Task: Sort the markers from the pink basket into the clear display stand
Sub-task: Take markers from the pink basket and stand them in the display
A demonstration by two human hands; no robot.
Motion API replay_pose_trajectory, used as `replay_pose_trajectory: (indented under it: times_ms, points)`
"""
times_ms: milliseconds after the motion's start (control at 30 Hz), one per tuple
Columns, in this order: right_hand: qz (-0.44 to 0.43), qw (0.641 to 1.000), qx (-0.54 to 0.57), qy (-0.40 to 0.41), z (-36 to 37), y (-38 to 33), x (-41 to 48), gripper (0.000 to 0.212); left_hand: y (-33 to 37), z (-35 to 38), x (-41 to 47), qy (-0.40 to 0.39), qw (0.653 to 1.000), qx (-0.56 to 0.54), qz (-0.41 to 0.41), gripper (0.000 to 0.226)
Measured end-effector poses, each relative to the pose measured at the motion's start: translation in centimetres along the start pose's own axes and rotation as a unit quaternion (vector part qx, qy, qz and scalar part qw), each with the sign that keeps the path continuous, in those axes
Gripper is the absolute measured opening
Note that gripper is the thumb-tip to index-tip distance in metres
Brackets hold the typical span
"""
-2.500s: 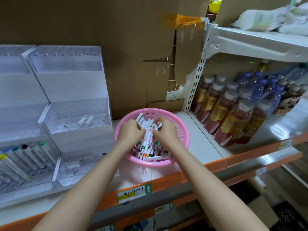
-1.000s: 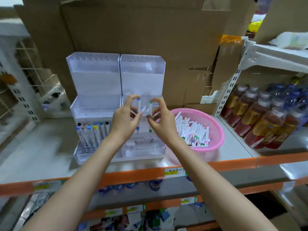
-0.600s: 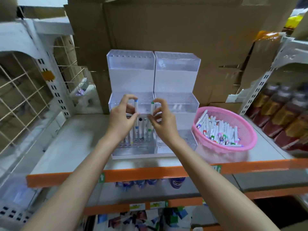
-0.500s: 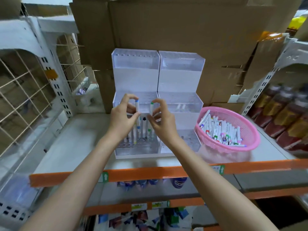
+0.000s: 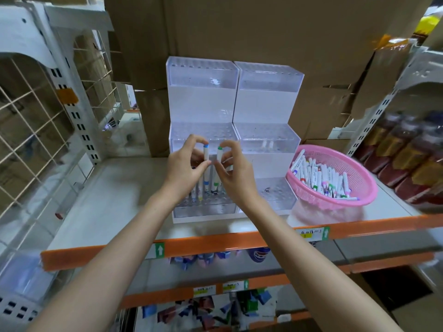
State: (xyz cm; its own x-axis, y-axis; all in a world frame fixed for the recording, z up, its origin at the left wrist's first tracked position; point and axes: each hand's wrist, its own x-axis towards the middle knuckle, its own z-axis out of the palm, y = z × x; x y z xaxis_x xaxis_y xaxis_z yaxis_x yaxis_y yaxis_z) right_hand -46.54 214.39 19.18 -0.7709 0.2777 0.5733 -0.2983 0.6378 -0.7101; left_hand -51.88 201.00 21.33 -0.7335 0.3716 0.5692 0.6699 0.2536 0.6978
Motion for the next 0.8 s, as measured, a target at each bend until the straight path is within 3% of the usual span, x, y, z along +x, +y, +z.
replay_pose_trajectory:
  times_ms: [800]
  points:
    - [0.009, 0.999, -0.048, -0.016, 0.4, 0.2, -0.7, 0.031, -1.6, 0.0, -0.7, -0.035, 0.990, 0.105, 0.090, 0.009]
